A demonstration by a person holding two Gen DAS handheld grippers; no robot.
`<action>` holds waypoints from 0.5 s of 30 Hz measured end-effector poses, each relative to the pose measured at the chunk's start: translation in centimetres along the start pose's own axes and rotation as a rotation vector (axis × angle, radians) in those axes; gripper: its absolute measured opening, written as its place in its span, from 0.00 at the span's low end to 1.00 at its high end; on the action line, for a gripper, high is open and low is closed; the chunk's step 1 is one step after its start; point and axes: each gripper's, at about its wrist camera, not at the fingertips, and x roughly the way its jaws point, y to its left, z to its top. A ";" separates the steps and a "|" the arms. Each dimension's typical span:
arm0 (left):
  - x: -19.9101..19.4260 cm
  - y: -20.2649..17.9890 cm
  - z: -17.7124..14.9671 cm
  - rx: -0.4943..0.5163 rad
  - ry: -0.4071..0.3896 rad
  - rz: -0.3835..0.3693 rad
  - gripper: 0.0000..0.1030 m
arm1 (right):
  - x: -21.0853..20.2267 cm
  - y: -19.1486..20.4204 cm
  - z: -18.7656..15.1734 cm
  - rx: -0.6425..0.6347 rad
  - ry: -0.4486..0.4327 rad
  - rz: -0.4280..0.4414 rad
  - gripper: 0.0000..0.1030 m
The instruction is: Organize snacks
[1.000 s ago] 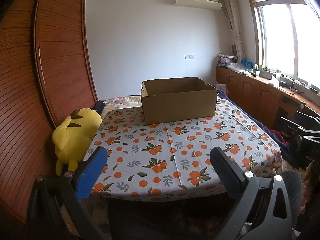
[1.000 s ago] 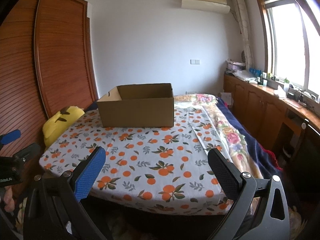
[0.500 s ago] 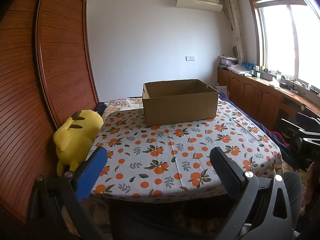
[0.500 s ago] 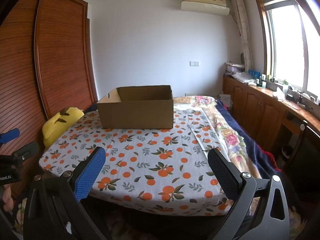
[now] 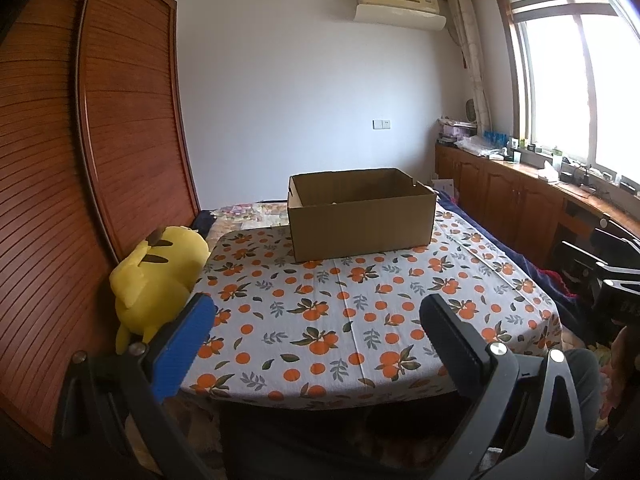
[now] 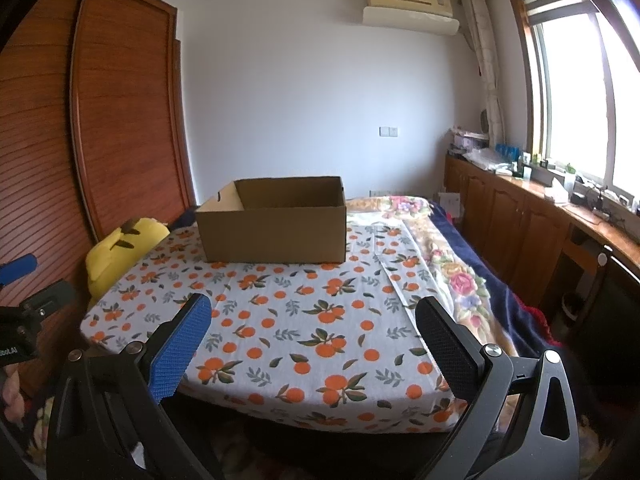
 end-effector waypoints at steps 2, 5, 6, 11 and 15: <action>0.0 0.2 0.1 -0.005 0.000 0.001 1.00 | 0.0 0.1 0.1 -0.001 -0.003 0.001 1.00; -0.2 0.3 0.1 -0.009 -0.005 0.002 1.00 | 0.0 0.3 0.1 -0.003 -0.003 0.002 1.00; -0.3 0.3 0.1 -0.010 -0.008 0.003 1.00 | 0.0 0.4 0.2 -0.004 -0.004 0.001 1.00; -0.4 0.5 0.1 -0.014 -0.011 0.005 1.00 | 0.1 0.5 0.1 -0.006 -0.004 0.004 1.00; -0.5 0.6 0.2 -0.018 -0.015 0.007 1.00 | 0.1 0.6 0.1 -0.006 -0.005 0.003 1.00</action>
